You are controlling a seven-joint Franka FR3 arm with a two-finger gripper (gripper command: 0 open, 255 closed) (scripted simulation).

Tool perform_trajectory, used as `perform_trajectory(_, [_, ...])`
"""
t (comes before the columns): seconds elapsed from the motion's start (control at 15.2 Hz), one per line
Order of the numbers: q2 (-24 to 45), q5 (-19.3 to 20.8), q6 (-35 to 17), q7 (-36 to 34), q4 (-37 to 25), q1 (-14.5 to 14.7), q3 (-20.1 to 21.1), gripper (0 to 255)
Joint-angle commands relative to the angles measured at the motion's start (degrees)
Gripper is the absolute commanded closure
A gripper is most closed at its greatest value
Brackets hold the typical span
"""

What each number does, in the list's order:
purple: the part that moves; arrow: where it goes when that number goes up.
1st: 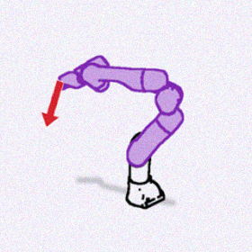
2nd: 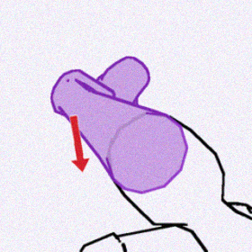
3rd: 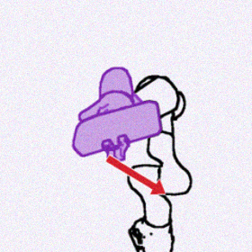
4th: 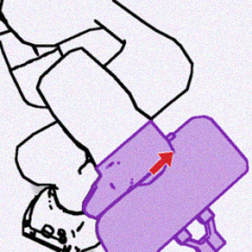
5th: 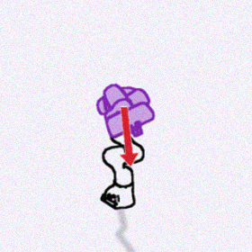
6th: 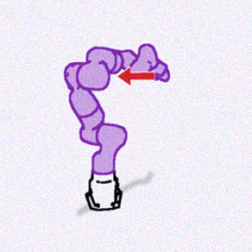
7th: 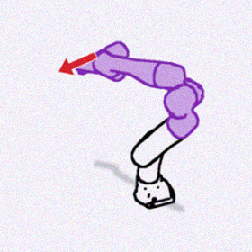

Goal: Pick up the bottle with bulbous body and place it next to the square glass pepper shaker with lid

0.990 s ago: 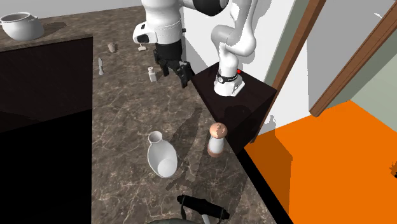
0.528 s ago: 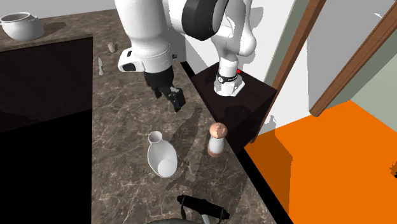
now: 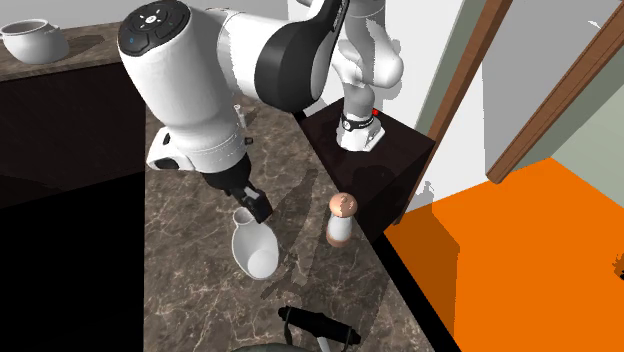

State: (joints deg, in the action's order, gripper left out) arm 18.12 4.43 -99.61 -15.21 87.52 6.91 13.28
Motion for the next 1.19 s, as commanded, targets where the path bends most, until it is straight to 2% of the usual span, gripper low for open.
perform_trajectory(0.0, [2.0, 0.4, -0.4, -0.5, -1.5, 0.4, 0.0, 0])
perform_trajectory(0.46, [2.1, 0.5, -5.5, -0.6, 3.5, 0.2, -0.1, 0])
perform_trajectory(0.92, [2.1, 0.5, -5.5, -0.6, 3.5, 0.2, -0.1, 0])
perform_trajectory(0.99, [2.1, 0.5, -5.5, -0.6, 3.5, 0.2, -0.1, 255])
perform_trajectory(1.12, [2.1, 0.5, -5.5, -0.6, 3.5, 0.2, -0.1, 255])
